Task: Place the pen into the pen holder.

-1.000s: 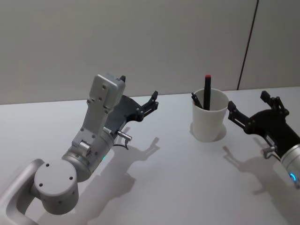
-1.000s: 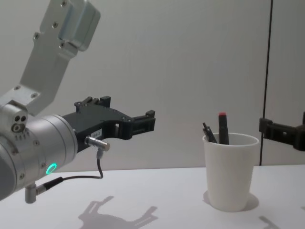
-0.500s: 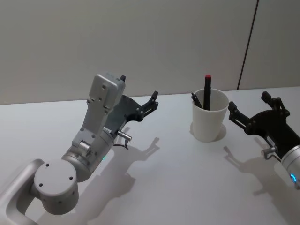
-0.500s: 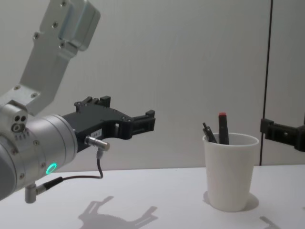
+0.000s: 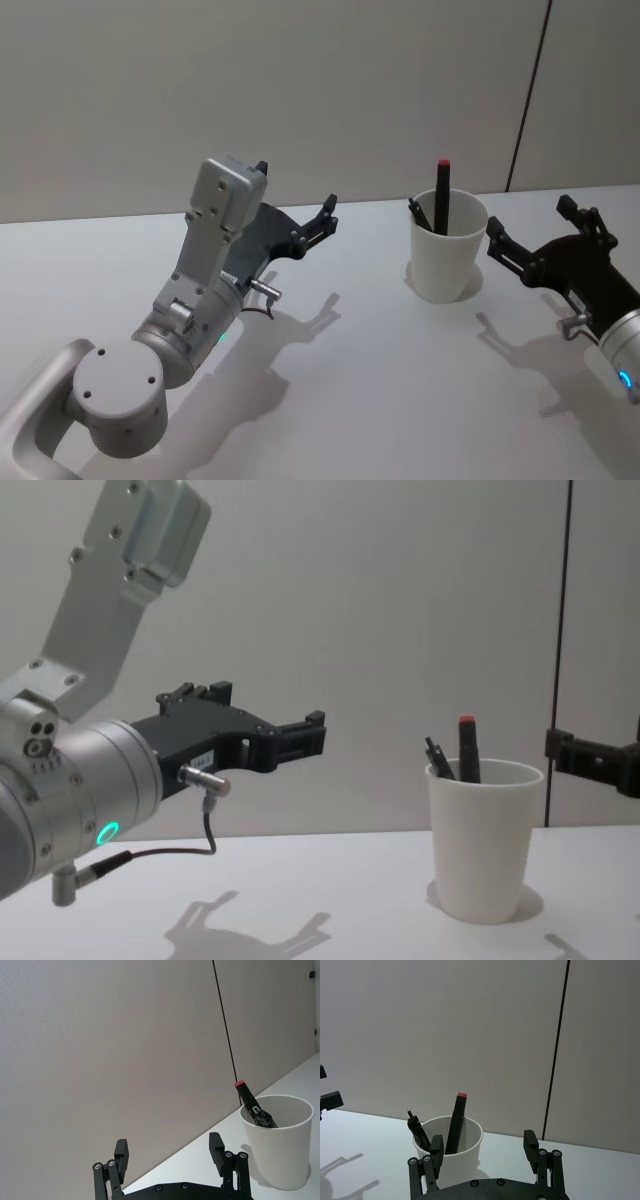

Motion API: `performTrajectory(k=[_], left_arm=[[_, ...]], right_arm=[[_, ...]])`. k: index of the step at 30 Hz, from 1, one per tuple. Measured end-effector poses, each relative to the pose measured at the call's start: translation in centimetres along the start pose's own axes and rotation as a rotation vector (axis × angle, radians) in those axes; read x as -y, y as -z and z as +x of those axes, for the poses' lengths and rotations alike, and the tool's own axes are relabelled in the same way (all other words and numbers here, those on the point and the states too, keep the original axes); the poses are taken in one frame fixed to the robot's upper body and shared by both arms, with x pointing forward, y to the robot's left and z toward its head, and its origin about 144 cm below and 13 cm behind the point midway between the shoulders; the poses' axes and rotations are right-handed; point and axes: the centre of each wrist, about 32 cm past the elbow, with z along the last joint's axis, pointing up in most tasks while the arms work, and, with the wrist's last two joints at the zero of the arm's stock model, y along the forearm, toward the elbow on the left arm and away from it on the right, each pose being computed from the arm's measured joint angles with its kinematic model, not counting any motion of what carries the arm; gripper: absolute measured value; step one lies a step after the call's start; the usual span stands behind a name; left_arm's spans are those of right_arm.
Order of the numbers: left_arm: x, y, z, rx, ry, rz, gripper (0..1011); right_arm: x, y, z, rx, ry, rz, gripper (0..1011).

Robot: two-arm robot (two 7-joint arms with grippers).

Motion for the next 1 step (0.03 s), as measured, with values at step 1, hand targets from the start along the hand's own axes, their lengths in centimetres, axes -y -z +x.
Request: performTrajectory(k=[1], left_arm=[[0.00, 0.00, 0.00, 0.000, 0.000, 0.000, 1001]], right_arm=[[0.00, 0.00, 0.00, 0.000, 0.000, 0.000, 1002]])
